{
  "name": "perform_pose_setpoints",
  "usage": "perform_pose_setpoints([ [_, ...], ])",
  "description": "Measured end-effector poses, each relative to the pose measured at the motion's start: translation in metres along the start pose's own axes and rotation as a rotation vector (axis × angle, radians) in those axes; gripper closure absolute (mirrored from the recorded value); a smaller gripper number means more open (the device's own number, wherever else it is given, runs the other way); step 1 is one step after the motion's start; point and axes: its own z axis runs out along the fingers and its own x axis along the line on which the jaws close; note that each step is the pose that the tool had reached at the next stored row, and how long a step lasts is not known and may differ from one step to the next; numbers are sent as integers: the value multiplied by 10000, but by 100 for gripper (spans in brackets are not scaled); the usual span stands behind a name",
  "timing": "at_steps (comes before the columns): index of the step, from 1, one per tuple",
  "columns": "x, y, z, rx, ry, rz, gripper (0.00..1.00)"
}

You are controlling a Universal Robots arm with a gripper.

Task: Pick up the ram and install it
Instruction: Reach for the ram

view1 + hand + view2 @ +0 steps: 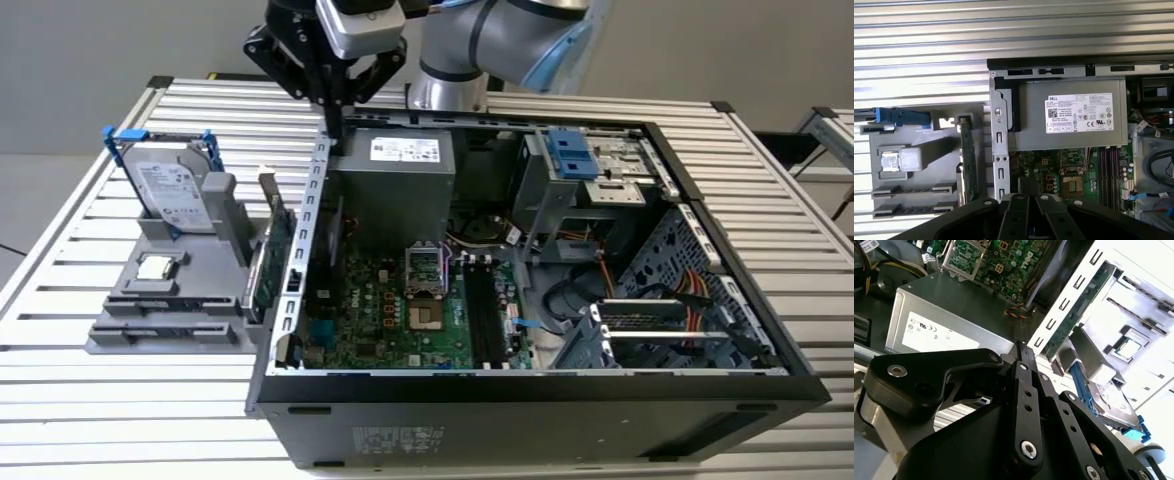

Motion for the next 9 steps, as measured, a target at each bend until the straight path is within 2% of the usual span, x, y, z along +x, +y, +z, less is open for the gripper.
perform_pose_setpoints([
  [9,92,-7,-2,-2,21,-161,100],
])
